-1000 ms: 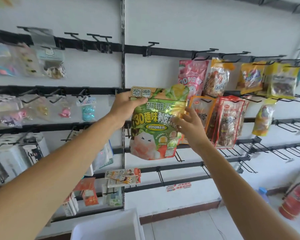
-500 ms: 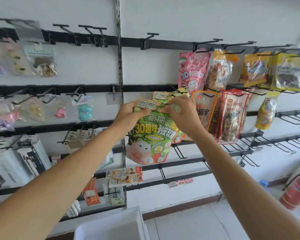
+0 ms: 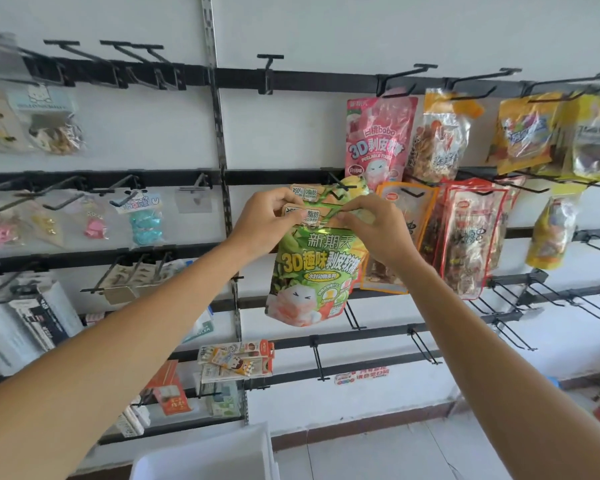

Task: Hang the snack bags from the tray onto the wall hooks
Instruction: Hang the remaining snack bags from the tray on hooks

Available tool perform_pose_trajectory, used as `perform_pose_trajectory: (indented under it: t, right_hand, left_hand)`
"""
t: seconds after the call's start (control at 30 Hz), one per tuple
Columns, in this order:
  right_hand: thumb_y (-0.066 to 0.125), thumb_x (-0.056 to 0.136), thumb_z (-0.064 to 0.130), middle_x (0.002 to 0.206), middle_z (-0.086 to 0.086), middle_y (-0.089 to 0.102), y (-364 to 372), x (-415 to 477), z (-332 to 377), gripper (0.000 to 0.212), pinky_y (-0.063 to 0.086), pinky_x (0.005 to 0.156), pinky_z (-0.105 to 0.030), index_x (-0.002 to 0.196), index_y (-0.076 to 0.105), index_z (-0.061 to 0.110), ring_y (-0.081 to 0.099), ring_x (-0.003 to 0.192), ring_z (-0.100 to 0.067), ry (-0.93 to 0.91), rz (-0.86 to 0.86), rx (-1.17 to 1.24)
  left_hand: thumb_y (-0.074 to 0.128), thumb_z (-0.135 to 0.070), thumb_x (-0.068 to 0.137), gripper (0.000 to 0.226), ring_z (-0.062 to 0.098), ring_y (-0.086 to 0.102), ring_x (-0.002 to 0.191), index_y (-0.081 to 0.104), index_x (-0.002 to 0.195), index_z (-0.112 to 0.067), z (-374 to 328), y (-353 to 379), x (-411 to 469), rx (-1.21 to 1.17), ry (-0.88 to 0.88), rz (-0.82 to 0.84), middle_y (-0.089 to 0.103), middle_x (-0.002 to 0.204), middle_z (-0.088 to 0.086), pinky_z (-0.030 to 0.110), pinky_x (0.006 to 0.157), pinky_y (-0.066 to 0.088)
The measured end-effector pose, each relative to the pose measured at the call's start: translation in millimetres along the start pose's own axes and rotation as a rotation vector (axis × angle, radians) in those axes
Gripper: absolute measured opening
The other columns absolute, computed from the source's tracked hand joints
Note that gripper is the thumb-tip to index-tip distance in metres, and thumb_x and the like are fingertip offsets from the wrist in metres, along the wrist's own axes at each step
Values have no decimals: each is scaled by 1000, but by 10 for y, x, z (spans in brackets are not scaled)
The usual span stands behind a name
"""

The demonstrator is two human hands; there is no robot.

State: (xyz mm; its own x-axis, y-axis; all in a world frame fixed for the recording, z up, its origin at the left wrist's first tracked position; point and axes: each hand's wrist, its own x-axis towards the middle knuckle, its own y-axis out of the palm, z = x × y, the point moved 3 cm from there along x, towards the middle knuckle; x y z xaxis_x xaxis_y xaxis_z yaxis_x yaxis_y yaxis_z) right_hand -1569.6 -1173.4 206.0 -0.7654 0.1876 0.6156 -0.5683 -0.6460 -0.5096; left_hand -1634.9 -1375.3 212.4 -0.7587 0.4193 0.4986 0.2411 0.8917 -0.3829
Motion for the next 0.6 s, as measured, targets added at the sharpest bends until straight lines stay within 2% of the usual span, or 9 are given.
perform_pose_trajectory:
  t: [0.07, 0.1, 0.17, 0.2, 0.3, 0.43, 0.6]
  right_hand:
    - [76, 87, 27, 98, 11, 65, -83, 35, -105, 20, 46, 76, -11, 104, 66, 24, 58, 87, 8, 78, -36, 134]
    - [77, 85, 29, 102, 8, 65, -109, 30, -190, 32, 48, 75, -11, 112, 61, 28, 60, 88, 6, 152, -38, 275]
    - [79, 83, 31, 110, -6, 66, -87, 2, -447, 48, 55, 78, -29, 123, 51, 33, 68, 92, -14, 349, 48, 585]
    - [78, 85, 28, 112, -11, 67, -41, -36, -558, 48, 53, 79, -35, 124, 52, 29, 69, 94, -21, 415, 149, 659]
    - [73, 89, 17, 111, -4, 72, 80, -143, -803, 34, 56, 81, -35, 121, 62, 16, 68, 100, -19, 430, 385, 628]
    - [70, 92, 13, 101, -2, 71, 119, -86, -901, 25, 55, 66, -25, 117, 67, 11, 65, 87, -11, 369, 349, 669]
    - [67, 94, 16, 105, -7, 73, 68, 63, -947, 21, 54, 65, -23, 114, 69, 11, 65, 85, -5, 281, 293, 560]
  left_hand:
    - [69, -13, 90, 6, 4, 69, 72, 66, 91, -19, -6, 87, 84, -12, -18, -11, 73, 82, -8, 21, 67, 52]
    - [68, -14, 91, 7, 5, 70, 73, 66, 90, -20, -5, 120, 113, -18, -28, -25, 73, 83, -6, 21, 66, 53]
    - [66, -12, 93, 5, 4, 70, 73, 65, 92, -17, 7, 154, 173, -48, -55, -59, 72, 86, -2, 19, 62, 53]
    - [66, -11, 93, 3, 5, 70, 74, 64, 93, -14, 28, 155, 192, -71, -72, -79, 72, 87, 0, 19, 61, 54]
    - [67, -13, 92, 6, 13, 71, 80, 62, 90, -15, 131, 158, 245, -120, -130, -151, 72, 90, 2, 26, 62, 58]
    - [68, -11, 91, 10, 10, 70, 75, 63, 86, -18, 216, 197, 274, -126, -148, -258, 72, 86, 1, 25, 64, 57]
    - [68, -15, 91, 7, 12, 71, 80, 65, 90, -22, 206, 217, 379, -5, -103, -311, 73, 87, -2, 27, 69, 56]
